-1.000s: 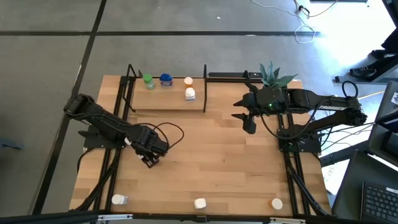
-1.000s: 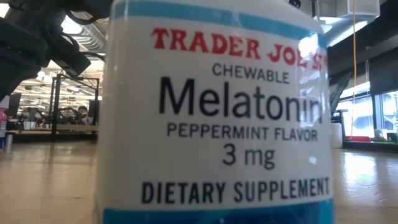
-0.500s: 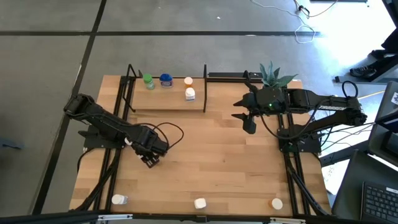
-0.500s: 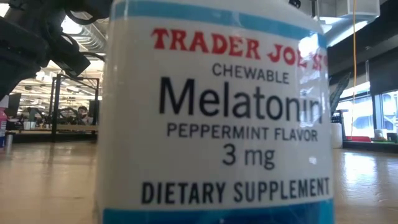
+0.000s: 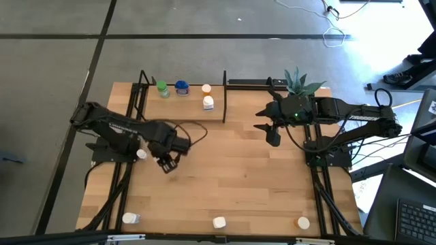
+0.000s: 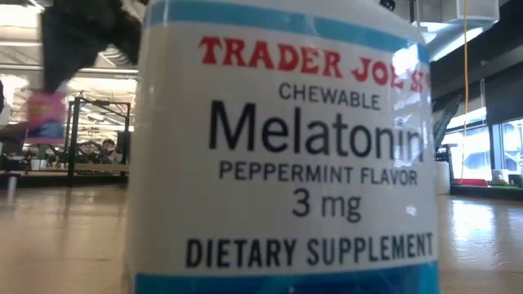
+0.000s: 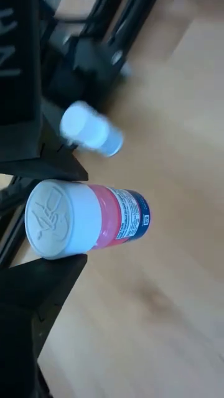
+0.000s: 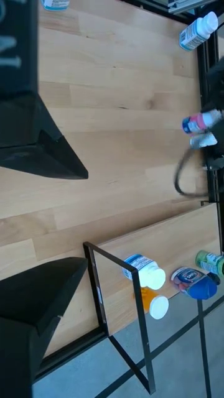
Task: Pick and place medicine bottles onto shelf by color
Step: Put the pink pill bottle on the shelf
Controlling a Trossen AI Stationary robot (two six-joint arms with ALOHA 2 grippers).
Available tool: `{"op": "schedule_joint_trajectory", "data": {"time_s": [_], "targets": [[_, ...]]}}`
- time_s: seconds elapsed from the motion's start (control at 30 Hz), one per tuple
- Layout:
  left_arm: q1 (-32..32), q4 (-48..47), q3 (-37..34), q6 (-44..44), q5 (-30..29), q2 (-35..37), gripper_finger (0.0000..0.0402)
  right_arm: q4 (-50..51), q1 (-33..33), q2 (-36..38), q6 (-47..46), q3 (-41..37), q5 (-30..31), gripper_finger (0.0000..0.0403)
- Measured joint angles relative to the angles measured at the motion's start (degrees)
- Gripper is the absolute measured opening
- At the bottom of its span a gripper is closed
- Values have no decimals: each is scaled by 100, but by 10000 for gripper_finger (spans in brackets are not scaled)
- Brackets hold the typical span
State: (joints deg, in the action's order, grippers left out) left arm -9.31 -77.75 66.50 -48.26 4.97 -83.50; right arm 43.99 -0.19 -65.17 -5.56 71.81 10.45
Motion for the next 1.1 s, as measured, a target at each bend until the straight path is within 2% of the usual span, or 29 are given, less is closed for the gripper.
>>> {"op": "schedule_joint_trajectory", "data": {"time_s": [0.33,0.53,0.9,1.1], "targets": [[1611,-278,1110,2107,-446,-5,163,0,0,0,0,0,1,218],[2531,-261,1634,3207,-462,-277,163,0,-2,0,0,0,-1,218],[3593,-404,2967,5109,-738,-1555,163,0,-2,0,-2,0,-1,218],[3957,-407,3344,5820,-864,-2181,163,0,-1,0,-1,0,0,218]]}}
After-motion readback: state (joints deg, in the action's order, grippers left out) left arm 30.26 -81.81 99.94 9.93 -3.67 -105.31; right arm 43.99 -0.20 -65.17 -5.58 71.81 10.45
